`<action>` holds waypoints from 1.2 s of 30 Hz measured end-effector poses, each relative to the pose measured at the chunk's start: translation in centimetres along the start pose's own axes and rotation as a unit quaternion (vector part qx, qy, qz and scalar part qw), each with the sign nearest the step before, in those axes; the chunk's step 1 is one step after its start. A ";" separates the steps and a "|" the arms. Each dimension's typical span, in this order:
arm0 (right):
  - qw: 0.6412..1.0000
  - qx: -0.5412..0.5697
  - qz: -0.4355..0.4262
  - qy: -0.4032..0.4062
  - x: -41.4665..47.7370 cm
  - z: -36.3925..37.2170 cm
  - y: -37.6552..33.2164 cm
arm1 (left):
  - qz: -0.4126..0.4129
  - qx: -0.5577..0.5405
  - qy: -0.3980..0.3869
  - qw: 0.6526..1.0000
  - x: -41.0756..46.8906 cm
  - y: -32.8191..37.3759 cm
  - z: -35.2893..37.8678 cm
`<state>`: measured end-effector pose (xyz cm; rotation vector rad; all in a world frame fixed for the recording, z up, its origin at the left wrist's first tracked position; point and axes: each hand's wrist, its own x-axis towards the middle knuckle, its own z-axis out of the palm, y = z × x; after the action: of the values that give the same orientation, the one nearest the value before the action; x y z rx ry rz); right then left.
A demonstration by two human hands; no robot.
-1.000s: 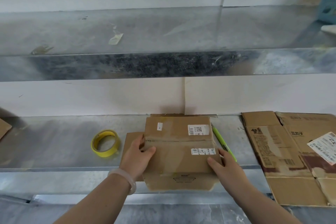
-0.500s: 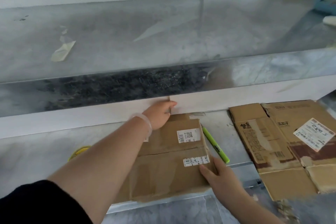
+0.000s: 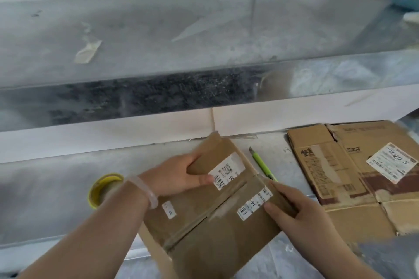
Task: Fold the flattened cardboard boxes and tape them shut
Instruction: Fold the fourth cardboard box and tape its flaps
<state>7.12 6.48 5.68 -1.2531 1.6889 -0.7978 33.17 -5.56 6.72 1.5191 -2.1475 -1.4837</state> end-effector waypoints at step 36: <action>0.780 -0.168 -0.599 0.075 4.2 0.4 -8.7 | 0.182 -0.184 0.470 0.844 -7.7 -2.5 4.7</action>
<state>10.48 -0.07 11.94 -2.6408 0.9777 -1.3482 35.82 3.39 5.58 1.2078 -1.3427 -0.6982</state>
